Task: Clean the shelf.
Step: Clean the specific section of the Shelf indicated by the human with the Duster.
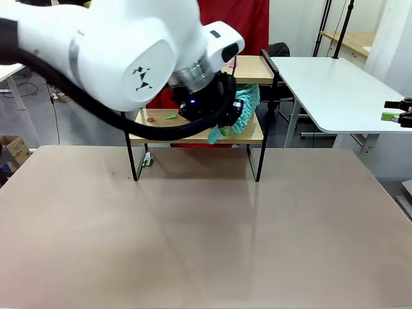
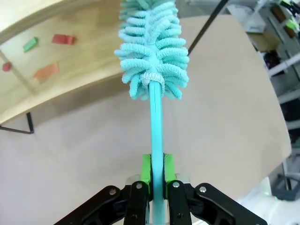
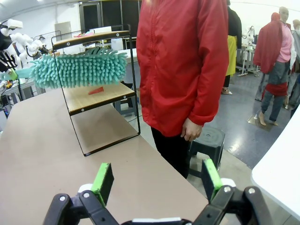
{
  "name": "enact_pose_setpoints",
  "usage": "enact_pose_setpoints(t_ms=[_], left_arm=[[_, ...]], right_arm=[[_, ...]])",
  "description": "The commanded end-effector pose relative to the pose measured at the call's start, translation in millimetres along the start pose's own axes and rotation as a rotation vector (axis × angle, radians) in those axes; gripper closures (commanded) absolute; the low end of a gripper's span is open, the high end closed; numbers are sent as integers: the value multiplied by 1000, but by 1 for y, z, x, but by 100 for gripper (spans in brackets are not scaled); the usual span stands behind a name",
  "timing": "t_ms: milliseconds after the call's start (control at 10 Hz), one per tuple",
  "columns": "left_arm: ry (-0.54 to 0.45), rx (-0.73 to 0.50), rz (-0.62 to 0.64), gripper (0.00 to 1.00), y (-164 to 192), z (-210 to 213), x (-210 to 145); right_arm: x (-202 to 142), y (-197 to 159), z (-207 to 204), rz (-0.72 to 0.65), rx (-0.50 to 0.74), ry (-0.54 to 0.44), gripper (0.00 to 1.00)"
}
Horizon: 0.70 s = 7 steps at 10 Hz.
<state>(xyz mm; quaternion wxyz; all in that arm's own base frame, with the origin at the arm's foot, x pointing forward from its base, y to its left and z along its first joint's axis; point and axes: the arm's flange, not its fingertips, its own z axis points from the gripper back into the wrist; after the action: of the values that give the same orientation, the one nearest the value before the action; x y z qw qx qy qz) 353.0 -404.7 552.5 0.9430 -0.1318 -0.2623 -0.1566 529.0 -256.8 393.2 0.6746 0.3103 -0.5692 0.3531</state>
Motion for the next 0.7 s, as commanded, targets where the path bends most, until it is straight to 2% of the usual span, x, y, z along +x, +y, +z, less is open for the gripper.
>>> enact_pose_setpoints(t_ms=[0, 600], left_arm=[[-16, 82, 55, 87, -37, -11, 20], [43, 138, 173, 87, -63, -64, 52]], right_arm=[[8, 1, -2, -6, -10, 16, 0], [8, 1, -2, -6, -10, 16, 0]])
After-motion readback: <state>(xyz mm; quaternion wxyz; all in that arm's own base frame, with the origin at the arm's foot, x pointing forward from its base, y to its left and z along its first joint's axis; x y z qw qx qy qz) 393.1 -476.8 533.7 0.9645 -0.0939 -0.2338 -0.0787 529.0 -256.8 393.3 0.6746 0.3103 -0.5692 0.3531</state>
